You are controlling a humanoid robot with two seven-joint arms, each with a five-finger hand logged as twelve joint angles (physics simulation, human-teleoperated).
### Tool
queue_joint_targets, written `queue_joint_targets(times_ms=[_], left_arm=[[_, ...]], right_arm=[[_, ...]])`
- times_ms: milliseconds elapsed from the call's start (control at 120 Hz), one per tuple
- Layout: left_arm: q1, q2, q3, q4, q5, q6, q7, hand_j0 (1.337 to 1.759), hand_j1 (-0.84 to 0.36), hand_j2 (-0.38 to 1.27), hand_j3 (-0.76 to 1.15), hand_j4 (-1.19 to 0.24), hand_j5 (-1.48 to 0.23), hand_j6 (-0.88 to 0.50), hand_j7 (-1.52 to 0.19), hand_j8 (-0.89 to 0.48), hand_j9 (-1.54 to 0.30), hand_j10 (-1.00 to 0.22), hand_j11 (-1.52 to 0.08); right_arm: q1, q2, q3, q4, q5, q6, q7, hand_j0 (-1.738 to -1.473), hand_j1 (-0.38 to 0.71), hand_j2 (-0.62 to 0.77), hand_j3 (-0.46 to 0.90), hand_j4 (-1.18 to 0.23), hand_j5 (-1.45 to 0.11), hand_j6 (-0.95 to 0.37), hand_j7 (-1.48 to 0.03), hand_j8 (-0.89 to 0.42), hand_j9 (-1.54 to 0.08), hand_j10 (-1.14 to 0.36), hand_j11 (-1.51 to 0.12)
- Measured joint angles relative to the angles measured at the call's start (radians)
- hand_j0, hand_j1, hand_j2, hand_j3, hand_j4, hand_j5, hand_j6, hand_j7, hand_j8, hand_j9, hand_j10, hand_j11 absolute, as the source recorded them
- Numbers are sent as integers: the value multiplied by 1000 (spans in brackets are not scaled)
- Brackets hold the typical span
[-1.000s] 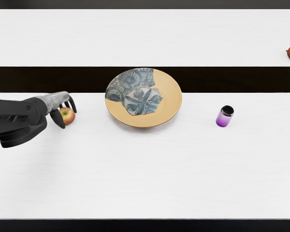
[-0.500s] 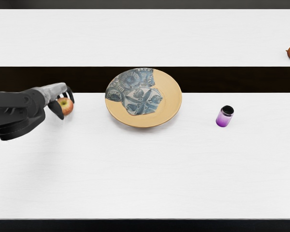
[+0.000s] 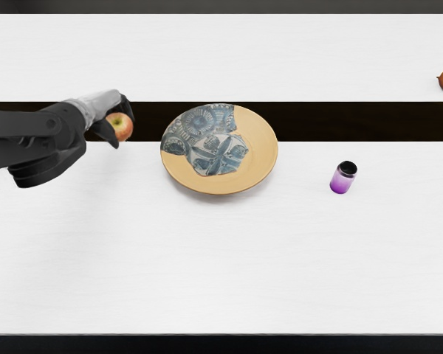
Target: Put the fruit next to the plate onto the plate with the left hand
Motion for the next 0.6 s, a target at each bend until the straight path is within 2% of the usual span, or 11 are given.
queue_joint_targets(times_ms=[100, 158, 267, 483, 600], left_arm=[[-11, -45, -4, 16, -2, 15, -1, 1651, -450, 479, 0, -370, -1007, -228, -985, -314, -974, -705, -977], [-21, -76, -5, 28, -3, 21, -1, 1651, -408, 383, 0, -379, -1012, -236, -993, -318, -975, -709, -977], [-29, -130, -6, 53, -3, 26, -1, 1652, -345, 310, 0, -429, -1009, -275, -1004, -356, -974, -712, -977], [-57, -221, -6, 86, -6, 28, -1, 1653, -287, 248, 0, -474, -1007, -308, -1005, -390, -970, -717, -972], [-55, -265, -7, 109, -5, 28, 0, 1653, -312, 296, 0, -470, -1008, -302, -1009, -376, -969, -716, -970]], right_arm=[[0, 0, 0, 0, 0, 0, 0, -1658, -310, -7, 0, -33, -43, -33, -43, -33, -43, -33, -43], [0, 0, 0, 0, 0, 0, 0, -1658, -310, -7, 0, -33, -43, -33, -43, -33, -43, -33, -43], [0, 0, 0, 0, 0, 0, 0, -1658, -310, -7, 0, -33, -43, -33, -43, -33, -43, -33, -43], [0, 0, 0, 0, 0, 0, 0, -1658, -310, -7, 0, -33, -43, -33, -43, -33, -43, -33, -43], [0, 0, 0, 0, 0, 0, 0, -1658, -310, -7, 0, -33, -43, -33, -43, -33, -43, -33, -43]])
